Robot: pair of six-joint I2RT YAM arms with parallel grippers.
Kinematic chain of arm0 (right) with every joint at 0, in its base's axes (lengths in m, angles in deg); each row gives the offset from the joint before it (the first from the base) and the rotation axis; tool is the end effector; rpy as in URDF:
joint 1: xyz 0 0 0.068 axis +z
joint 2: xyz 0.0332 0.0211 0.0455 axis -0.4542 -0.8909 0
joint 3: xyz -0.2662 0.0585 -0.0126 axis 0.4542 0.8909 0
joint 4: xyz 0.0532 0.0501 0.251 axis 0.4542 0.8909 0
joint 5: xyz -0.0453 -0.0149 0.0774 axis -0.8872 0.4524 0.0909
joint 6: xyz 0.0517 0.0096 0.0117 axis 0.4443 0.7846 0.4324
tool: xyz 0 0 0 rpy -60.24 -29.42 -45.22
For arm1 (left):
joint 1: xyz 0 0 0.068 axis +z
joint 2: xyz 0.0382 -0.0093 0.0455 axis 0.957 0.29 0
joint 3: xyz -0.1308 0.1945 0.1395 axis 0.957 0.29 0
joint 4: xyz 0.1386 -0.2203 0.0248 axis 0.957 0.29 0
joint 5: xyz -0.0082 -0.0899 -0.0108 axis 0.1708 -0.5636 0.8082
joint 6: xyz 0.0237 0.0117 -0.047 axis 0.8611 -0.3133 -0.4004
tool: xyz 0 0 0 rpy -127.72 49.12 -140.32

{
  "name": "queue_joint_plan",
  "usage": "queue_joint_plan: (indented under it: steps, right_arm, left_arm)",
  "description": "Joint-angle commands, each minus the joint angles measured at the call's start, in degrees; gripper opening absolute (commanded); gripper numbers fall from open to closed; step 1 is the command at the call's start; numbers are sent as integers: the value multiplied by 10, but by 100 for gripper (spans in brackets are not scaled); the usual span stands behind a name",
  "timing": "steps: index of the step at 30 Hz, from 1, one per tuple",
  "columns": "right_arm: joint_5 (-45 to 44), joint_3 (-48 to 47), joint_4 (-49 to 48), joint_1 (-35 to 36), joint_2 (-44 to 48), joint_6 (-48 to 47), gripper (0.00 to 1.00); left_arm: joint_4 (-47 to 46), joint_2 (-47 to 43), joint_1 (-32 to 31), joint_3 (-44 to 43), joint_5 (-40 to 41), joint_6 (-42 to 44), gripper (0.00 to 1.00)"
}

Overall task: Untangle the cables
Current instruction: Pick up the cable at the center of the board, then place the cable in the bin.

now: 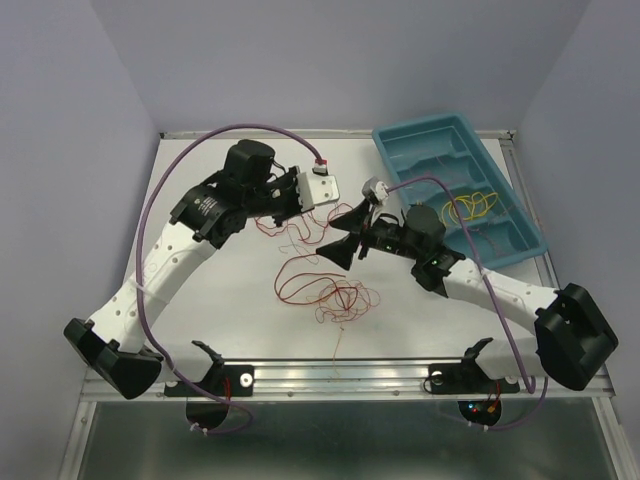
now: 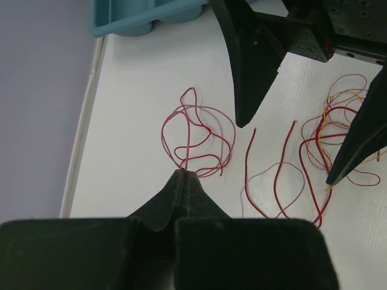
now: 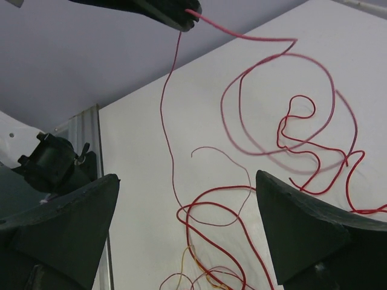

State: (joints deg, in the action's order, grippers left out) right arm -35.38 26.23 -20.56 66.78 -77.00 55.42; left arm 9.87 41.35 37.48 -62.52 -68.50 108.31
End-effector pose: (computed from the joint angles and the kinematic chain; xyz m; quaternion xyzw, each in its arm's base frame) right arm 0.2136 0.2001 0.2901 -0.3108 0.6223 0.4820 0.5327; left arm 0.2088 -0.1658 0.4352 0.6158 0.5622 -0.1086 0.5413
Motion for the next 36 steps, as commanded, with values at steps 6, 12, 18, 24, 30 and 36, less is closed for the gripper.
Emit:
queue_joint_plan:
  steps: [6,12,18,24,30,36]
  right_arm:
    - [-30,-11,-23,14,-9,-32,100]
    - [-41,-9,-24,22,5,-45,100]
    - [-37,-21,-21,33,-17,-52,100]
    - [-22,-31,-12,58,-29,-71,99]
    - [-10,-44,0,82,-40,-78,94]
    - [-22,-41,5,87,-38,-84,33]
  left_arm:
    - [18,0,-29,-38,-15,-17,0]
    - [27,8,-50,-42,-26,-27,0]
    - [28,19,-71,-57,-33,-42,0]
    - [20,32,-74,-81,-31,-63,0]
    - [11,38,-74,-90,-26,-75,0]
    - [-16,42,-74,-87,16,-91,0]
